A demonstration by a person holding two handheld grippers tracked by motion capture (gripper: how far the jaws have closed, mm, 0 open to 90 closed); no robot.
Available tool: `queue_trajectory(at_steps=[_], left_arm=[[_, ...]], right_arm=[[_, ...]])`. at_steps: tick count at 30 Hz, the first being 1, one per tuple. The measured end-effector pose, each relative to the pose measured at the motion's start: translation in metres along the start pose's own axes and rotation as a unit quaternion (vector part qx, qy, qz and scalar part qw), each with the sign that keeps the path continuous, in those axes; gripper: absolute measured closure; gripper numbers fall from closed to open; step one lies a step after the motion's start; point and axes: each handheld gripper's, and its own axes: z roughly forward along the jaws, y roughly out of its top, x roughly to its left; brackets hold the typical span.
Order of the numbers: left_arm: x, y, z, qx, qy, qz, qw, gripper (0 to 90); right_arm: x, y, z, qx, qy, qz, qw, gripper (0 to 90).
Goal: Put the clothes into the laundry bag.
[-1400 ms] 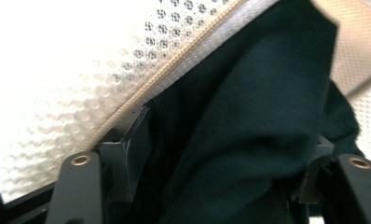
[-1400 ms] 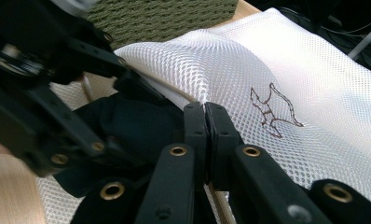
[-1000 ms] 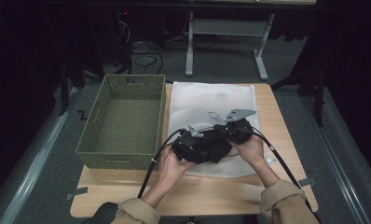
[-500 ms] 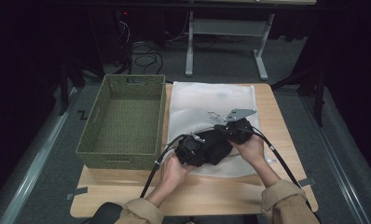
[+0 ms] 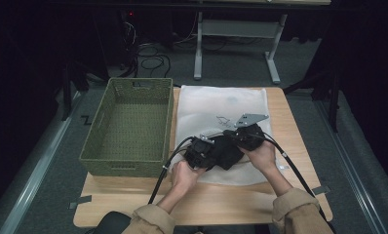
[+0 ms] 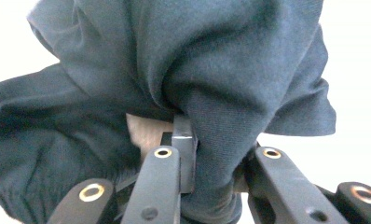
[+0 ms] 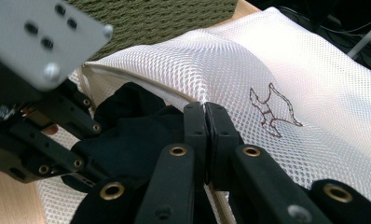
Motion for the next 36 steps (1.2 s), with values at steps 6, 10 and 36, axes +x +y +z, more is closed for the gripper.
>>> queue_trajectory(at_steps=[6,10,36], left_arm=[[0.001,0.014,0.001,-0.009,0.014,-0.008,0.9998,78.7],[0.001,0.019,0.005,-0.022,0.034,-0.014,0.9991,78.9],[0.014,0.005,-0.009,-0.039,0.064,-0.012,0.9971,40.8]], right_arm=[[0.000,0.000,-0.001,-0.002,0.001,-0.003,1.0000,89.4],[0.000,0.000,-0.002,-0.003,0.002,-0.004,1.0000,89.4],[-0.001,-0.001,0.002,-0.002,0.005,0.000,1.0000,89.4]])
